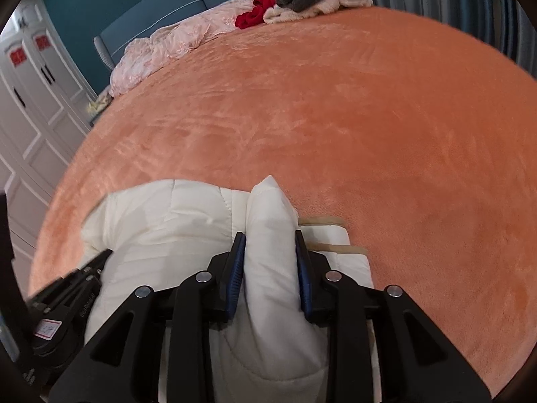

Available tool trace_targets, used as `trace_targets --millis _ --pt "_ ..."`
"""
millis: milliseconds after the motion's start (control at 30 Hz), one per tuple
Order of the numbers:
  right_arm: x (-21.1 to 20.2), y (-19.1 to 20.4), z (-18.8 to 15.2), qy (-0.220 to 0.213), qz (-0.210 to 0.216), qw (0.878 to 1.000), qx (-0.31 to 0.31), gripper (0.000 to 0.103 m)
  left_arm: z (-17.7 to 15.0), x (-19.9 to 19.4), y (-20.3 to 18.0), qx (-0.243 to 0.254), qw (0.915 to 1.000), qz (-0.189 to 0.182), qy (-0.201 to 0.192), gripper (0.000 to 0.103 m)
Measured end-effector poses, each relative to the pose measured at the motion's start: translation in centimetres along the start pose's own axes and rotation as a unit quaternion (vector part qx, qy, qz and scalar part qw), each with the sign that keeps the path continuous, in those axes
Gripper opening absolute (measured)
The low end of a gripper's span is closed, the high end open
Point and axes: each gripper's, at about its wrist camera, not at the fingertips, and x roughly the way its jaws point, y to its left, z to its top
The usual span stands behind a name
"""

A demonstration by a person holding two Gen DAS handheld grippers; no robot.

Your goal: Fold large clothes

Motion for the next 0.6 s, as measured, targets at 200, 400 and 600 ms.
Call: trace_targets --millis 200,400,600 --pt "-7.0 -0.5 -0.9 -0.01 -0.004 1.0 -0.023 0.035 -1.9 -5.9 2.7 -0.033 0.9985 -0.038 -0.022 0.018" --pt "-9.2 0.2 -4.8 0.024 -0.011 0.997 -0.074 0.02 -5.1 -9.1 2.3 -0.013 0.9991 -0.036 -0.021 0.018" --pt "-7.4 -0.3 -5.6 0.046 -0.015 0.997 -0.058 0.02 -6.6 -8.9 1.8 0.003 0.9993 -0.021 -0.03 0.019"
